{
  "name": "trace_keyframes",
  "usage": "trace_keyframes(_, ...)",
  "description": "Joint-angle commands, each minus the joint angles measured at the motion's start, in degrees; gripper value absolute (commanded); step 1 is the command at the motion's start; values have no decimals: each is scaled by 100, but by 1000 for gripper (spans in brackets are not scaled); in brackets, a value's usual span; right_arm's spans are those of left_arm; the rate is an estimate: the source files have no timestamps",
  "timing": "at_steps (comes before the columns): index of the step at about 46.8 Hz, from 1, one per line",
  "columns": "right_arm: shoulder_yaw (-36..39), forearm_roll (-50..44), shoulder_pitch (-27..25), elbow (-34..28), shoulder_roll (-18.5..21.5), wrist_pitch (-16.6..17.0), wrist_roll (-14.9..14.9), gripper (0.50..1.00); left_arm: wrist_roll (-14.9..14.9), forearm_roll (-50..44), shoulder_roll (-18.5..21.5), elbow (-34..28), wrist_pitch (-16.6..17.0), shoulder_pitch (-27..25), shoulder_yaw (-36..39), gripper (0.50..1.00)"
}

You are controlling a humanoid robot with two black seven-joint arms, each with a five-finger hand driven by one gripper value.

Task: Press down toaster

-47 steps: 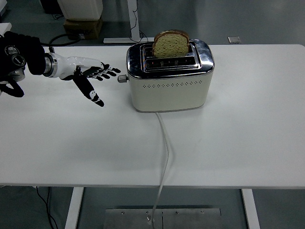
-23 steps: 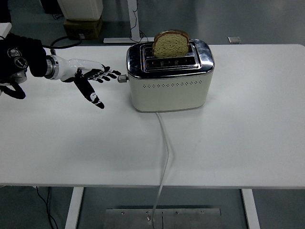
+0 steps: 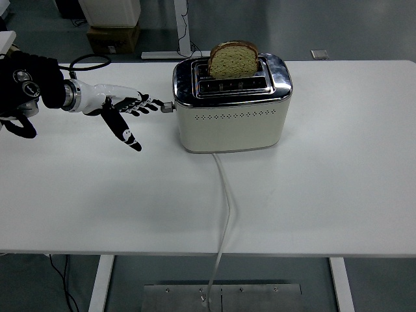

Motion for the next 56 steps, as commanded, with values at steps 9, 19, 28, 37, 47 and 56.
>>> trace_keyframes(9,0,0,1,0,0,-3,1,1000,0,-7,-19,39,8,32,-7,1000)
trace_keyframes(19,0,0,1,0,0,5,1,1000,-9,-16,-107,39,25,58,-16,1000)
trace_keyframes(28,0,0,1,0,0,5,1,1000,-9,-33,-256,162,25,58,-25,1000)
trace_keyframes(37,0,0,1,-8,0,-3,1,1000,-9,-42,-300,215,34,75,-25,1000)
trace_keyframes(47,0,0,1,-8,0,-3,1,1000,-18,-42,-301,215,104,154,-25,1000)
trace_keyframes(56,0,0,-8,-8,0,-3,1,1000,-18,-42,-388,241,140,163,-25,1000)
